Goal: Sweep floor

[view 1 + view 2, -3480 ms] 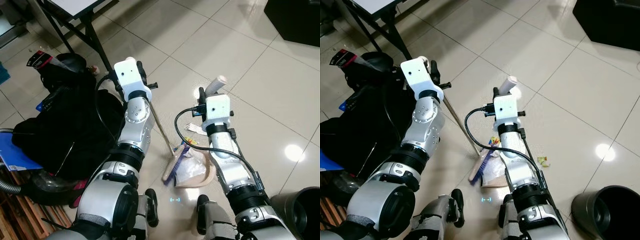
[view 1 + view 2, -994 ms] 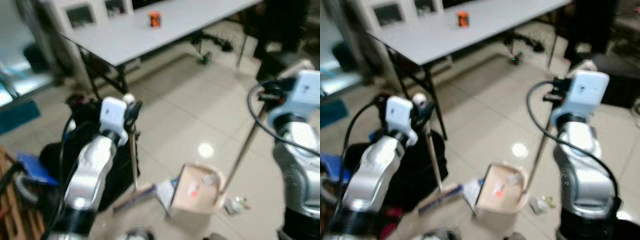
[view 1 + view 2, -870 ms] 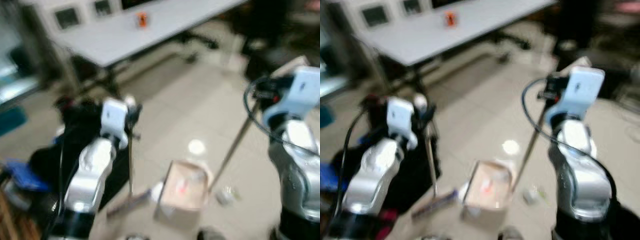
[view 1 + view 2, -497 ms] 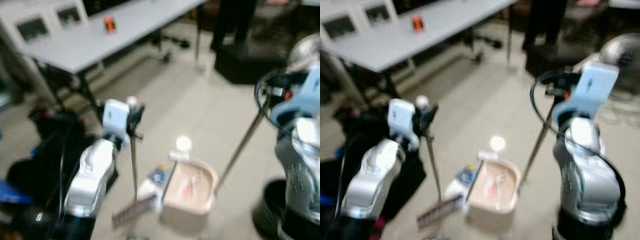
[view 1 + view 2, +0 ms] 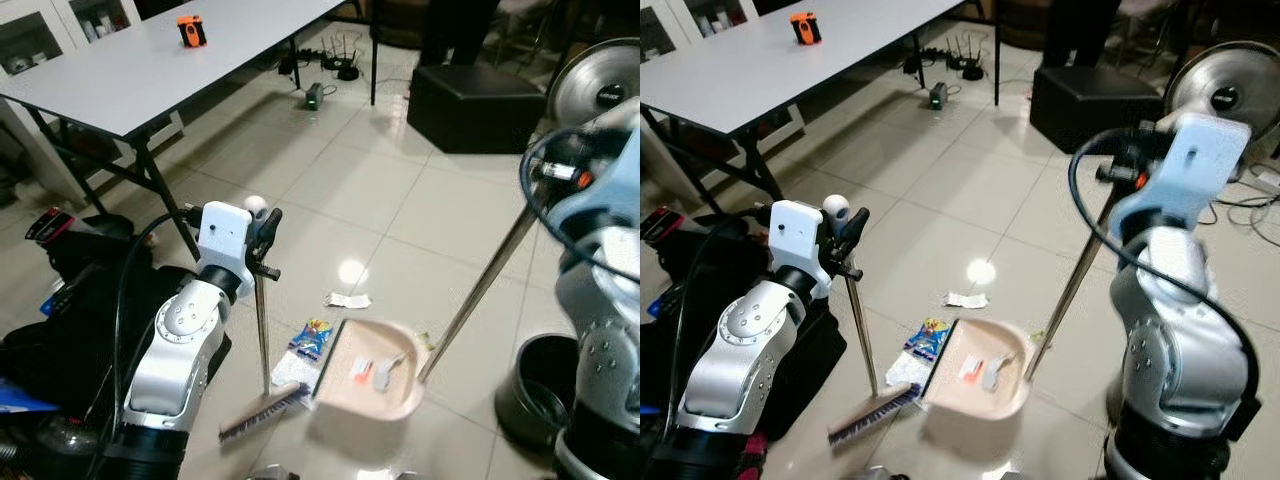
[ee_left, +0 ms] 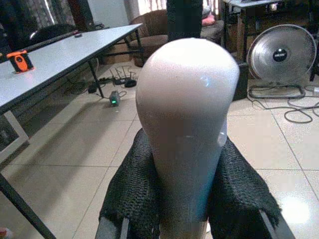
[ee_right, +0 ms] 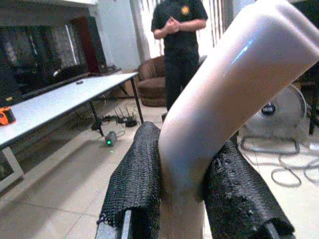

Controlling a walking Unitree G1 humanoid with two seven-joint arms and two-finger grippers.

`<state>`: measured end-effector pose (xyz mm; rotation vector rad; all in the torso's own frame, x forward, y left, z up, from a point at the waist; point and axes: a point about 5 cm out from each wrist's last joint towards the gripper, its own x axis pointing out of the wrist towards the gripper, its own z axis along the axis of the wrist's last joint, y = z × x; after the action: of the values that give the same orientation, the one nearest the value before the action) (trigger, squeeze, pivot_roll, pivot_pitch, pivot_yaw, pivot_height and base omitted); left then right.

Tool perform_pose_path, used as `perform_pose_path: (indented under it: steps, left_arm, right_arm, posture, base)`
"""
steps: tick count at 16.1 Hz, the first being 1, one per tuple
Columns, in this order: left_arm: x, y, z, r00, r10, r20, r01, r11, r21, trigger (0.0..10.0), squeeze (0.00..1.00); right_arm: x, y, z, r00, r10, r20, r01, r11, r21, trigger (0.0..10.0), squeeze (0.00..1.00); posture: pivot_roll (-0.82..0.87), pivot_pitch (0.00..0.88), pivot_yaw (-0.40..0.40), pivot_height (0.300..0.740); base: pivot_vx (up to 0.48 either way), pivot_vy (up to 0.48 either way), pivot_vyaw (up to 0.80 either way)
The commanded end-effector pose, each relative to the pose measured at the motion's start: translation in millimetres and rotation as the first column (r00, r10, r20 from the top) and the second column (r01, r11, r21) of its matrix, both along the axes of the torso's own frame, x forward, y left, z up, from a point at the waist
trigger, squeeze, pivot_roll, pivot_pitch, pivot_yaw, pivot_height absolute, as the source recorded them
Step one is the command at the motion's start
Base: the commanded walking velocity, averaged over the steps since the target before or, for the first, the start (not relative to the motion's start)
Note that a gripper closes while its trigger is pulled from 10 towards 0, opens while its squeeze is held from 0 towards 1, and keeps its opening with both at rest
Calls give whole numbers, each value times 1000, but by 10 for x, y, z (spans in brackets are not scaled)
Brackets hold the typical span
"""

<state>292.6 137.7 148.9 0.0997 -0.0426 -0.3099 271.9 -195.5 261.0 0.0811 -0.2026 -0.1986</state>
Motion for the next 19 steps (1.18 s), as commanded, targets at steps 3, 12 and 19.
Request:
perform_pose_path:
  steps: [3,12,19]
  left_arm:
    - [-2,-73,96,999,-22,37,21,1000,14,10000,0]
    - [-1,-158,109,998,-34,46,33,999,17,10000,0]
    - [15,-202,107,997,-56,46,56,998,11,10000,0]
  right_arm:
    - [-45,28,282,993,17,117,-16,1000,-11,10000,0]
    - [-15,-146,544,983,-10,181,9,1000,7,10000,0]
    - [-91,-363,700,973,-76,219,77,997,2,10000,0]
  posture:
    - [-85,37,98,740]
    - [-99,30,95,740]
    - [-125,24,112,740]
  base:
    - [0,-442,0]
    - [0,-480,0]
    - [0,-480,0]
